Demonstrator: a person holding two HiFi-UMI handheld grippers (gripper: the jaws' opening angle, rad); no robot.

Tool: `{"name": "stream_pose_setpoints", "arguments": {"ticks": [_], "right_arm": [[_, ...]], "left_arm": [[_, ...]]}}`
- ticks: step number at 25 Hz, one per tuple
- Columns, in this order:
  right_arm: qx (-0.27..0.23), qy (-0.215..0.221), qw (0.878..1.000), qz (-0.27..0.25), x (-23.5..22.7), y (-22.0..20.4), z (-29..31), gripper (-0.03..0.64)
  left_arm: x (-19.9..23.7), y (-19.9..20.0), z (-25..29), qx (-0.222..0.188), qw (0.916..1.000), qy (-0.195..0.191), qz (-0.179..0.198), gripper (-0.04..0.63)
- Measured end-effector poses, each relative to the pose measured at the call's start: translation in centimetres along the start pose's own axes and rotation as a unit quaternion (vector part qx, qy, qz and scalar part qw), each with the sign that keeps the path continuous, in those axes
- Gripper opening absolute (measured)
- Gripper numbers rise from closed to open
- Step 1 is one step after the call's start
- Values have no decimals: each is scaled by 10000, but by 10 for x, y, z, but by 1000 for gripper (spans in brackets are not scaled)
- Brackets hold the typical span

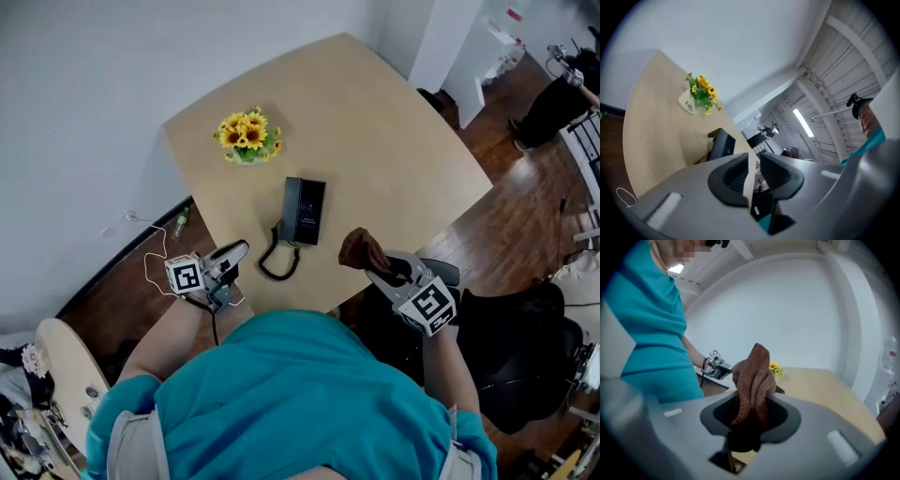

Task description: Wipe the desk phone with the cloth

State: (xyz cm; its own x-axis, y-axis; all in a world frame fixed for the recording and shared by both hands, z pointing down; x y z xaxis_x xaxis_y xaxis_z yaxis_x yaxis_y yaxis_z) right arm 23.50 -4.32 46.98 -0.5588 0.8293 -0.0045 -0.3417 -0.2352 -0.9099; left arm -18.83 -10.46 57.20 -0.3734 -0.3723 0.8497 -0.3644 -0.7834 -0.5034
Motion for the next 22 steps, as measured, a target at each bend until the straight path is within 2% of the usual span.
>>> {"name": "stream_pose_setpoints", "arguments": {"ticks": [2, 4, 7, 10, 13, 17, 22], "right_arm": [[-105, 39, 9999, 120, 23, 8, 10, 115], [-108, 87, 9995, 277, 52, 16, 21, 115], [-57, 103, 9978, 650, 96, 28, 34, 115], [-246, 121, 9941, 1053, 139, 47, 46, 115], [-399, 62, 9920, 1195, 173, 67, 48, 115], [-421, 15, 9947, 934, 202, 80, 25, 115], [-720, -28, 9937, 854, 220, 55, -32, 115]], "left_arm": [[-26, -8, -28, -194, 9985, -475, 210, 54], [-39, -10, -58, -333, 9956, -788, 393, 7], [-49, -13, -100, -462, 9890, -1257, 632, 6], [-59, -23, -149, -324, 9827, -1606, 861, 5], [-66, -33, -181, -223, 9801, -1634, 1104, 5], [-94, -52, -201, -561, 9785, -1566, 1222, 5], [-148, -86, -190, -645, 9700, -1725, 1586, 5]]}}
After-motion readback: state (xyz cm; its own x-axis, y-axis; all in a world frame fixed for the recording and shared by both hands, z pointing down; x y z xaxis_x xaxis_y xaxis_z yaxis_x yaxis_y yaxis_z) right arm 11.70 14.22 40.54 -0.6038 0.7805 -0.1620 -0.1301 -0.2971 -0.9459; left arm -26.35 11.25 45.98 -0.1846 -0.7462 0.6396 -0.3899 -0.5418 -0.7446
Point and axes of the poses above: the fingertips, and each gripper's own axes: z forward along the fingers, x to its left, y out of its top, the point moved 9 cm from there along -z, backward along the fingers
